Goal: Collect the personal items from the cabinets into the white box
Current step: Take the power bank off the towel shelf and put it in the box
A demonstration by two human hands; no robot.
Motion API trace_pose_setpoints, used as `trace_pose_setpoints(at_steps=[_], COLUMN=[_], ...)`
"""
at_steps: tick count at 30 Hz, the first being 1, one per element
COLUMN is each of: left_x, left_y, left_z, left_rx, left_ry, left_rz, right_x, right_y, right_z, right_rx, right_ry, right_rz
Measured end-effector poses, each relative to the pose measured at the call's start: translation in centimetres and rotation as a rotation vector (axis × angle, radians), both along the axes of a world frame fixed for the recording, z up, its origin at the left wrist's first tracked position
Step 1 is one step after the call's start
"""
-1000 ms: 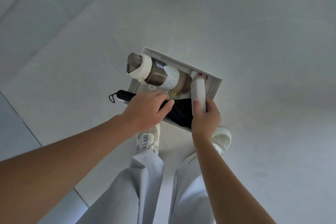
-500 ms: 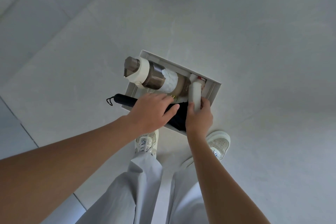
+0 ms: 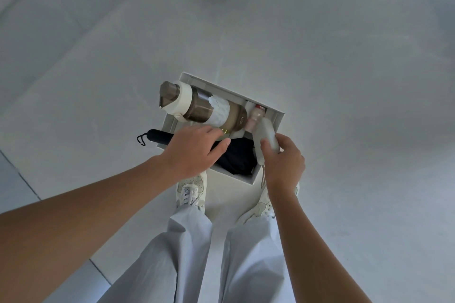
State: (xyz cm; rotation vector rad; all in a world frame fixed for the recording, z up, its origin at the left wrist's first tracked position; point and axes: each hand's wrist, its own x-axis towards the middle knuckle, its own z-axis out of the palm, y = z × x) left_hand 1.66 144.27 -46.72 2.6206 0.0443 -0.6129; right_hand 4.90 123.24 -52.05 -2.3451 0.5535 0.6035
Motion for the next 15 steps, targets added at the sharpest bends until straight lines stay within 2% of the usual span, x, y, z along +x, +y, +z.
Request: trace_pose_setpoints(at_steps=[9,15], left_x=[1.0,0.3], left_y=[-1.3,-1.3], left_z=[-0.3,-0.4], left_rx=[0.006,-0.028], left_ry=[0.024,0.029], left_rz=[-0.001,-0.001], right_x=[2.5,2.2], right_y=[0.0,-0.3], right_z=[-0.3,0.0], right_rx=[0.002,0.053], right_ry=[-0.011,0.093], right_rz=[0.011,0.072])
